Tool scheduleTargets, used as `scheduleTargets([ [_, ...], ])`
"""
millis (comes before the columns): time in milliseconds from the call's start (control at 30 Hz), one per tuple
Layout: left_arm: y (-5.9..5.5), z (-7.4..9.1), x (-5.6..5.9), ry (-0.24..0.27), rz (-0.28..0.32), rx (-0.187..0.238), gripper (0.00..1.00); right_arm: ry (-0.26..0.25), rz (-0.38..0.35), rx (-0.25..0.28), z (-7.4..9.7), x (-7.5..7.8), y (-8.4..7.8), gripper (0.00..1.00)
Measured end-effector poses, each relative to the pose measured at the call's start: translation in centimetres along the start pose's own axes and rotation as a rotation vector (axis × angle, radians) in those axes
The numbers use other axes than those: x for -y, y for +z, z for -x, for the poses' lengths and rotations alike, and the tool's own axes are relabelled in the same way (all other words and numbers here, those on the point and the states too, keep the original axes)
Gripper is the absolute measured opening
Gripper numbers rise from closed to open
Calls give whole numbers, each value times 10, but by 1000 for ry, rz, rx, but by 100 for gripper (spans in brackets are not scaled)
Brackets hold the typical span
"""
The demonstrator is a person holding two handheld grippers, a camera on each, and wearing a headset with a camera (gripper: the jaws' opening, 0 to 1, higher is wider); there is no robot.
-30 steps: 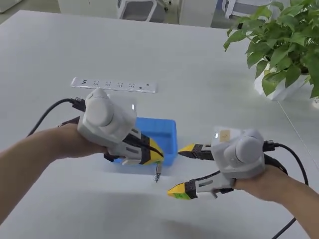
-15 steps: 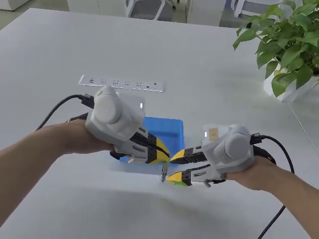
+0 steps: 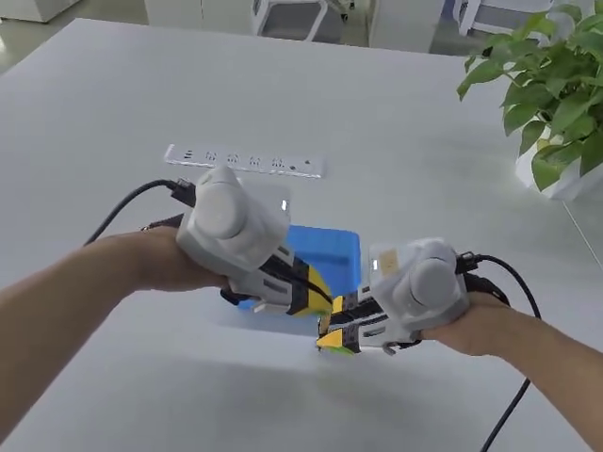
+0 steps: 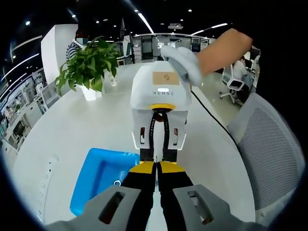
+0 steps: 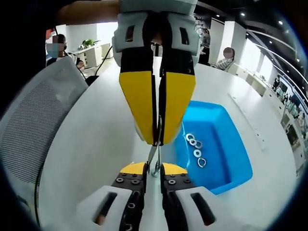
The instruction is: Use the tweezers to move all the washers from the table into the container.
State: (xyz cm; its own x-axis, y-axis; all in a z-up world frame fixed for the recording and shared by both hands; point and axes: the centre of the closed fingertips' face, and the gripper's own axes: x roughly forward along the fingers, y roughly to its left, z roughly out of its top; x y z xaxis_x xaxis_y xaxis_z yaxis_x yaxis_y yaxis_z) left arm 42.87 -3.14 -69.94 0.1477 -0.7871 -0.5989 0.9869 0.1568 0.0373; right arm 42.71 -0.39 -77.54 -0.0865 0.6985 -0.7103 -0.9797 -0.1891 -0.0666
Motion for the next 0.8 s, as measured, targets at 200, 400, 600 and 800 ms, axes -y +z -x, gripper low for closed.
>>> scheduleTargets([
  [200, 1, -3, 0, -3, 2, 5, 5, -7, 2, -3, 0, -1, -2, 10],
  [400, 1, -4, -1, 1, -2, 4, 5, -11, -14, 0, 1, 0, -2, 9],
  [600, 0, -3, -1, 5, 13, 1, 6, -10, -23, -7, 0, 0, -2, 8],
  [800, -1, -1, -3, 26, -9, -13, 11, -9, -22, -10, 1, -1, -2, 8],
])
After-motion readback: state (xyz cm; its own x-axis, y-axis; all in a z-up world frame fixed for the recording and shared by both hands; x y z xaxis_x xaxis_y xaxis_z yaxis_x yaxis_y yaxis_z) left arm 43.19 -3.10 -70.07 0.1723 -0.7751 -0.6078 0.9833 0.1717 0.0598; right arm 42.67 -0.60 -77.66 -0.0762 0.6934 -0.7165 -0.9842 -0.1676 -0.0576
